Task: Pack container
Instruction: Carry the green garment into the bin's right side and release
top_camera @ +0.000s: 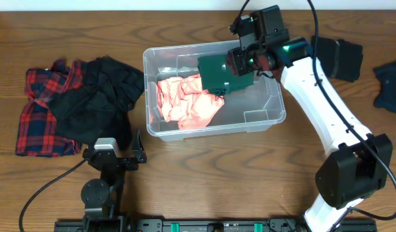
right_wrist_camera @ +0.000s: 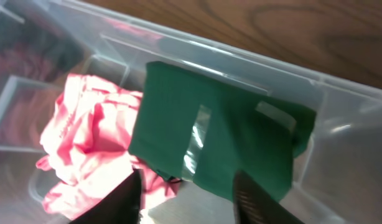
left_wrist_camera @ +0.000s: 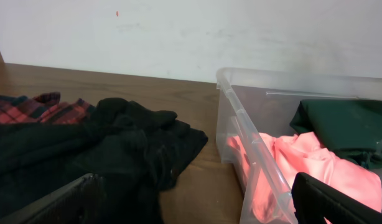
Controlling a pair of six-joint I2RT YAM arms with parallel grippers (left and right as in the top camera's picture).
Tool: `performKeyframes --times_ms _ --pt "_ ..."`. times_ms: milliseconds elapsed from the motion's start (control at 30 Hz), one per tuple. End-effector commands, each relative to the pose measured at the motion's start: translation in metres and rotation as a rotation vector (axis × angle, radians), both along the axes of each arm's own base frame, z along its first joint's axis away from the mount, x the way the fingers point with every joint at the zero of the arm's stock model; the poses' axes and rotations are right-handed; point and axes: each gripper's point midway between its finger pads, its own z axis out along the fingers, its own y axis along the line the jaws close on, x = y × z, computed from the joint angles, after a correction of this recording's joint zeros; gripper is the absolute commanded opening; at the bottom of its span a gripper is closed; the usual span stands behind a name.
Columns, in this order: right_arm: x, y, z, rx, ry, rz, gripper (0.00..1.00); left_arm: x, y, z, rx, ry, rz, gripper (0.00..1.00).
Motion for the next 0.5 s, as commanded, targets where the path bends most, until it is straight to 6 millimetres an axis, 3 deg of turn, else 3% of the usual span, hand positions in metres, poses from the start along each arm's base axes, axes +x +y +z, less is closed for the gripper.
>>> performKeyframes --times_ms 0,67,467 --pt "0.007 0.007 0.009 -0.027 -0.054 -0.024 0.11 -0.001 -0.001 -0.016 0.014 0.048 -0.008 0.98" --pt "0.012 0.008 0.002 -0.037 -0.058 -0.031 0.01 -0.001 -0.001 -0.016 0.014 0.048 -0.008 0.98" --pt "0.04 0.022 -0.091 -0.067 0.037 -0.039 0.01 -0.001 -0.001 -0.016 0.014 0.048 -0.008 0.98"
